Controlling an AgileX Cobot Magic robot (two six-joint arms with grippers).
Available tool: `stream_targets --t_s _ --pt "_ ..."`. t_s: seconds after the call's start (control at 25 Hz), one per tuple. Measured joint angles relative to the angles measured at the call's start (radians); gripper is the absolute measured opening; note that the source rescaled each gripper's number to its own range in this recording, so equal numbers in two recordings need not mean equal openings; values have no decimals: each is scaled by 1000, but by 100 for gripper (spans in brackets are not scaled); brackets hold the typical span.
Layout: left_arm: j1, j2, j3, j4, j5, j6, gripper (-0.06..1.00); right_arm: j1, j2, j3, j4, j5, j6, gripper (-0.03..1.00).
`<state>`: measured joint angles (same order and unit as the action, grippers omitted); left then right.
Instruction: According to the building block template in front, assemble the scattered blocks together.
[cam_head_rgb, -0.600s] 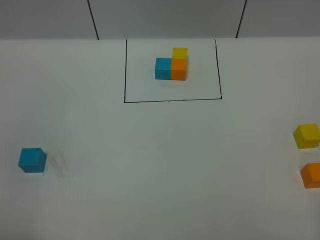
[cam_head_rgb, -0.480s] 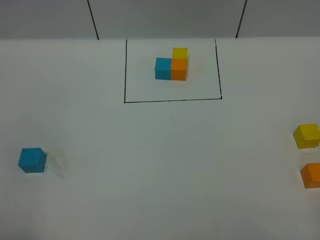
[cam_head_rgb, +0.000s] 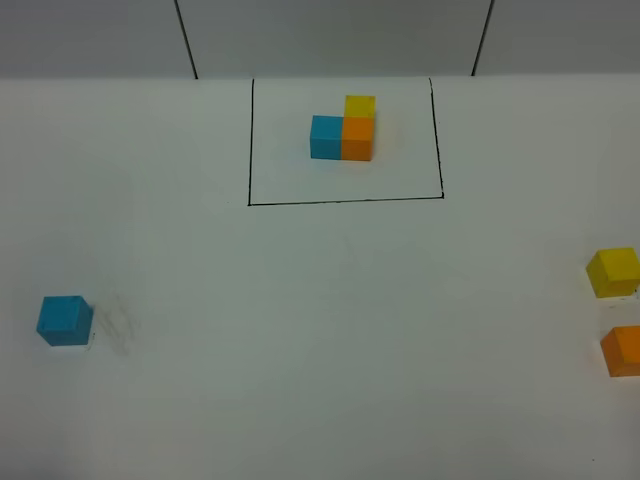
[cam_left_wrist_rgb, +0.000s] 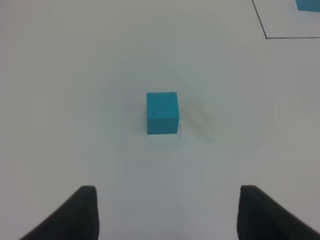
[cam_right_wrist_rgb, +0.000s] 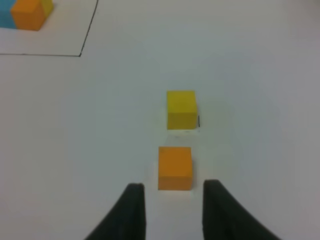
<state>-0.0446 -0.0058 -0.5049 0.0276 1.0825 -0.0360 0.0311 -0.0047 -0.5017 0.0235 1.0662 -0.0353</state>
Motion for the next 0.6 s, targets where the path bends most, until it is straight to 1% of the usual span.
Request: stream_targets --t_s 0.6 --pt "0 10 -5 1 -1 -5 35 0 0 0 0 0 0 0"
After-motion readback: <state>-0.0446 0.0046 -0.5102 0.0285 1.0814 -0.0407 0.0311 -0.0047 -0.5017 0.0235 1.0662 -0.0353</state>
